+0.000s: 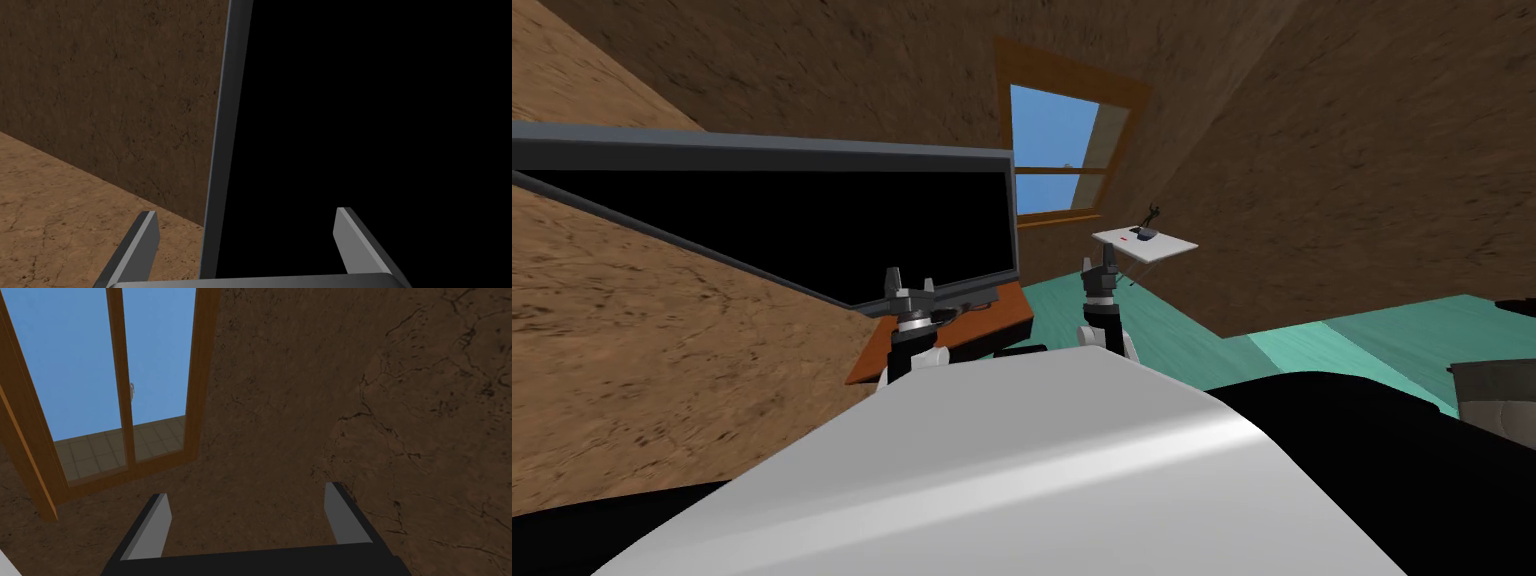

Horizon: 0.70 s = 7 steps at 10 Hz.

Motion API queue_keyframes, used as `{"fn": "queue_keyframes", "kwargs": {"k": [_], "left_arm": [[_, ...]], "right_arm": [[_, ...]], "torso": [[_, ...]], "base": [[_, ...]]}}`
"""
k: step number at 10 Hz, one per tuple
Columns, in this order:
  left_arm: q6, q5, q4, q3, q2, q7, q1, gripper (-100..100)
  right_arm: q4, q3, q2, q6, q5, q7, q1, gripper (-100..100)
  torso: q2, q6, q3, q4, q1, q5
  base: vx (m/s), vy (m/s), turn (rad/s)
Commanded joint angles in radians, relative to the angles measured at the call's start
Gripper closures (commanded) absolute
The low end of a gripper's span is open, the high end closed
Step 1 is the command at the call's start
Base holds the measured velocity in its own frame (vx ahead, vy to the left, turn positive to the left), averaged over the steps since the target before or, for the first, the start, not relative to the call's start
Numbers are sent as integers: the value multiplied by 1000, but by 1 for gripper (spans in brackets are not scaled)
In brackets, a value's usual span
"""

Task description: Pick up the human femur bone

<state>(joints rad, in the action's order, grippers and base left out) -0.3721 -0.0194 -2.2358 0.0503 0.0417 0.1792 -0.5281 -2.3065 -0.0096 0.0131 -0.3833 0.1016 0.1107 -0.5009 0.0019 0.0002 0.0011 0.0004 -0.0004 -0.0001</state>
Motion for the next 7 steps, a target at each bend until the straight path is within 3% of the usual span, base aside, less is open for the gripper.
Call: {"fn": "queue_keyframes", "kwargs": {"k": [1, 4, 5, 6, 7], "left_arm": [[40, -7, 7, 14, 13, 4, 13, -100], [114, -35, 69, 53, 59, 15, 19, -100], [120, -35, 69, 53, 59, 15, 19, -100], [162, -50, 103, 75, 83, 21, 23, -100], [164, -50, 103, 75, 83, 21, 23, -100]], "right_arm": [[0, 0, 0, 0, 0, 0, 0, 0], [0, 0, 0, 0, 0, 0, 0, 0], [0, 0, 0, 0, 0, 0, 0, 0], [0, 0, 0, 0, 0, 0, 0, 0], [0, 0, 0, 0, 0, 0, 0, 0]], "torso": [[0, 0, 0, 0, 0, 0], [-1, 0, 0, 0, 0, 0], [-1, 0, 0, 0, 0, 0], [-1, 0, 0, 0, 0, 0], [0, 0, 0, 0, 1, 0]], "base": [[-20, -4, -64], [-20, -10, -126], [-21, -4, -87], [-23, -6, -168], [-18, -3, -93]]}}
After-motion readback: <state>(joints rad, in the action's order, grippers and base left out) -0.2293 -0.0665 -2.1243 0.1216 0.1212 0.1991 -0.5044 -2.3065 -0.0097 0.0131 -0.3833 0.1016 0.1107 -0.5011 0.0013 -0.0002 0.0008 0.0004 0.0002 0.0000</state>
